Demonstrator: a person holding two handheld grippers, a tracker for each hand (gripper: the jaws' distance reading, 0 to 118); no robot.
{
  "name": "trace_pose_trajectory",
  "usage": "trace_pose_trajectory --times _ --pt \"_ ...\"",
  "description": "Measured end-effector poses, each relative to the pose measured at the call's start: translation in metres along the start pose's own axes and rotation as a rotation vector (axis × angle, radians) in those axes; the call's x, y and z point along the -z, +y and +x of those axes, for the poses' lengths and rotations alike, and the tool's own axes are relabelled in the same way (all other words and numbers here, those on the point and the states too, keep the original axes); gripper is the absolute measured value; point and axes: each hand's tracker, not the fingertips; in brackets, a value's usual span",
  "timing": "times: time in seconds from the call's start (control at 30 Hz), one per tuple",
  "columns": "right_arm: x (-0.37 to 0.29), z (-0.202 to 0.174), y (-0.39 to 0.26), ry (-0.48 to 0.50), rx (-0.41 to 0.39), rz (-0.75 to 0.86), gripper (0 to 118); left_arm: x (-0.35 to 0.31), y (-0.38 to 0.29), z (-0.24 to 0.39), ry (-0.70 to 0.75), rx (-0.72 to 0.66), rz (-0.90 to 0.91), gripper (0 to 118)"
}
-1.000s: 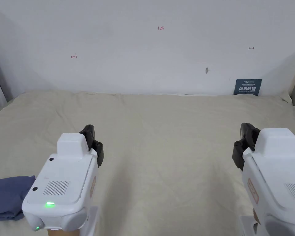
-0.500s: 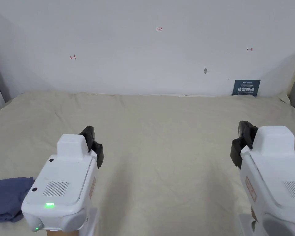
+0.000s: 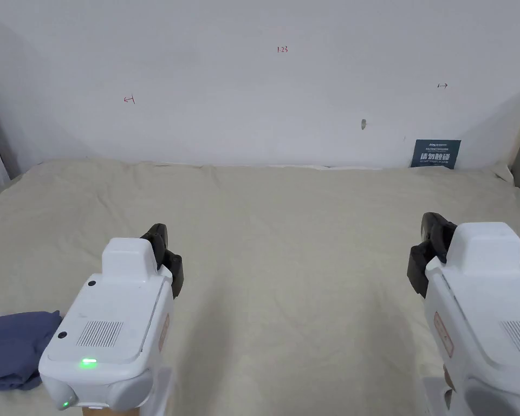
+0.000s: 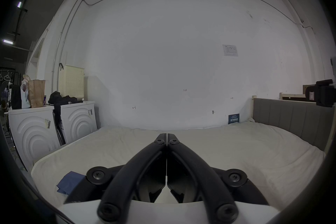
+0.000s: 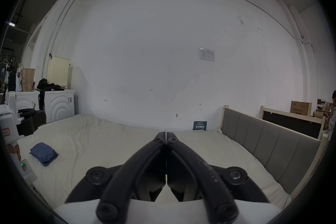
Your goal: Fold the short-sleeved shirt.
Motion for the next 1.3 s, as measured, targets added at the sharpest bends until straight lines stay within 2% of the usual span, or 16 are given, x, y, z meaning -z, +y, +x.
trace_pose_trajectory --times 0.6,0.7,0.73,0.8,0.87,0.93,0.97,1.03,1.3 --pt "0.0002 0.0009 0.0011 -0.004 0.009 0.004 2 0.0002 0.0031 -0.0045 0.017 -0.011 0.005 0" --pt "0.0002 0.0006 0.0015 -0.007 0.008 0.005 5 0.0006 0.0032 -0.0053 0.022 -0.016 0.012 1" --pt "0.0002 0.0004 0.0016 -0.009 0.007 0.005 11 0.0006 0.0035 -0.0056 0.021 -0.018 0.013 4" --pt "0.0002 0.0005 0.0015 -0.010 0.006 0.001 27 0.0006 0.0038 -0.0061 0.021 -0.023 0.016 15" --pt "0.0002 0.0016 0.0009 -0.003 0.015 -0.004 61 0.0008 0.0041 -0.0068 0.016 -0.026 0.018 50" --pt "0.0003 0.0020 0.0002 -0.004 0.022 -0.006 96 0.0017 0.0048 -0.0079 0.007 -0.026 0.002 96" --pt "0.0005 0.0023 -0.0003 -0.006 0.024 -0.006 107 0.0024 0.0047 -0.0080 0.004 -0.026 -0.001 114" --pt "0.0004 0.0025 -0.0011 -0.012 0.030 -0.002 116 0.0032 0.0034 -0.0075 0.007 -0.025 -0.001 118" --pt "-0.0002 0.0044 -0.0032 -0.026 0.046 0.001 118 0.0004 0.0009 -0.0046 0.013 -0.013 0.004 118"
